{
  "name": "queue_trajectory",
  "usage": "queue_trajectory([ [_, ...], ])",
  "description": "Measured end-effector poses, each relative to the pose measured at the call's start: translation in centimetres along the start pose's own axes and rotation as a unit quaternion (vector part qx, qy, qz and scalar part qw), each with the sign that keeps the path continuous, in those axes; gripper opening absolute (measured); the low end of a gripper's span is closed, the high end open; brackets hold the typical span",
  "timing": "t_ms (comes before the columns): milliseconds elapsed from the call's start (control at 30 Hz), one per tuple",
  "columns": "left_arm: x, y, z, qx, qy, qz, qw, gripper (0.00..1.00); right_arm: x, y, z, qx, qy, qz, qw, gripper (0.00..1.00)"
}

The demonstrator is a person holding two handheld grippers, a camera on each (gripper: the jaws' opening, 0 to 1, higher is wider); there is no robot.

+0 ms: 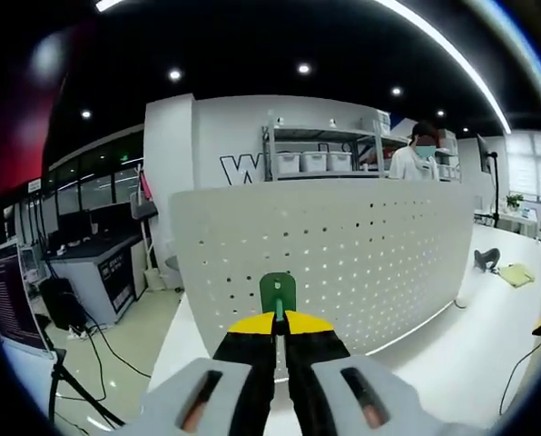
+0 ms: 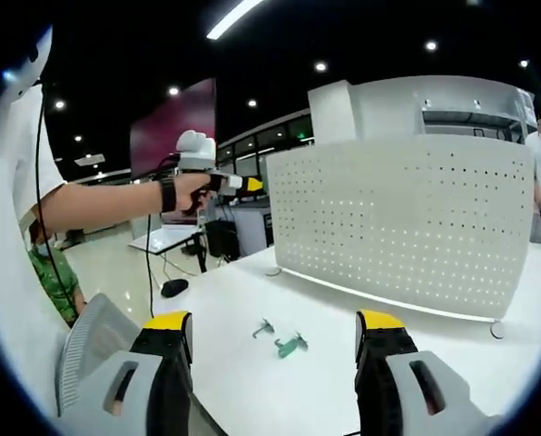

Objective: Insert the hook assembly into the mounting plate slot until the hook locks in place.

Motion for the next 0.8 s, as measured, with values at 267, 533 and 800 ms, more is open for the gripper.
queue_trajectory([
  [267,-0.4,-0.9,0.8,-0.009,-0.002,-0.004,1.0000,0.02,0.1,-0.1,-0.5,0.002,0.003,0.005,1.0000,0.74],
  [533,-0.7,-2.0,1.3,-0.011,-0.009,-0.001,0.9999,0.02,0.4,-0.4,-0.8,0.006,0.001,0.010,0.9999,0.74],
  [800,-1.2,-3.0,2.5,-0.018,0.002,-0.006,0.9998,0.02,0.6,-0.5,-0.9,0.008,-0.003,0.010,0.9999,0.74],
])
Point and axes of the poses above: the point that each gripper's makers call its tool centre point, and the gripper's own axes: y roughly backward along the fingers, z roughly to its left, x roughly out of its underside, the point moved 5 cm from there along y, roughly backward along the fingers, and after that the axes turned 13 degrees about x, right-handed, at the moved point
